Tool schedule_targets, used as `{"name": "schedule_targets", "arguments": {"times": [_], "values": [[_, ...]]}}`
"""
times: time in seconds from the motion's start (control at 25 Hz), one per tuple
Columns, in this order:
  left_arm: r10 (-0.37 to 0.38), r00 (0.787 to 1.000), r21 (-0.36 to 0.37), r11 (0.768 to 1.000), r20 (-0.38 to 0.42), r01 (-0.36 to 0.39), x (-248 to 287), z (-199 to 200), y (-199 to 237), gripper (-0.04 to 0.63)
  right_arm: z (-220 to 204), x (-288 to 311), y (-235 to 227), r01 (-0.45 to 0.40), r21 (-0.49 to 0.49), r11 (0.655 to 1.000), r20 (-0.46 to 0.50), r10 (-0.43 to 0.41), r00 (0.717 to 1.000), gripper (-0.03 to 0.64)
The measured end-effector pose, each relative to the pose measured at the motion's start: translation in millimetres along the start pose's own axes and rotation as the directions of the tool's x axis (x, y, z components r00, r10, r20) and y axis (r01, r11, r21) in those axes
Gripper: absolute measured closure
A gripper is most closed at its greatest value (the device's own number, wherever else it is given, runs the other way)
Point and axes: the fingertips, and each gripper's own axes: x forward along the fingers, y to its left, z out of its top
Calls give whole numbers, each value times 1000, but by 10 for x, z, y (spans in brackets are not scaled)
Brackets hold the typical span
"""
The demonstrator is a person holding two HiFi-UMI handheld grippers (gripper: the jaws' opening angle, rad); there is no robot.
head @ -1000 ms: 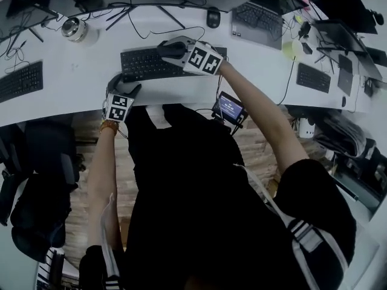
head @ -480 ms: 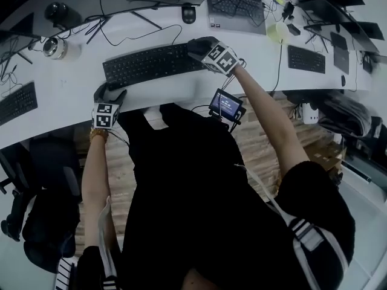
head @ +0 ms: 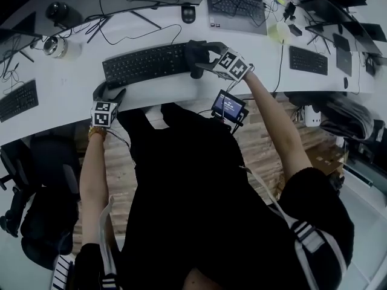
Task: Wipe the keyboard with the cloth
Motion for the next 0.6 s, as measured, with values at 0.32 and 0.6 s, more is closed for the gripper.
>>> {"name": "schedule_targets", "arguments": {"times": [0.32, 0.6], "values": [[0, 1000, 0, 1000, -4, 0, -3, 3, -8, 230, -392, 280, -290, 182, -63, 981, -116, -188, 975, 566], [-1, 1000, -2, 1000, -6, 1, -1, 4, -18, 230, -154, 162, -237, 71, 26, 997, 10, -71, 997, 459]]}}
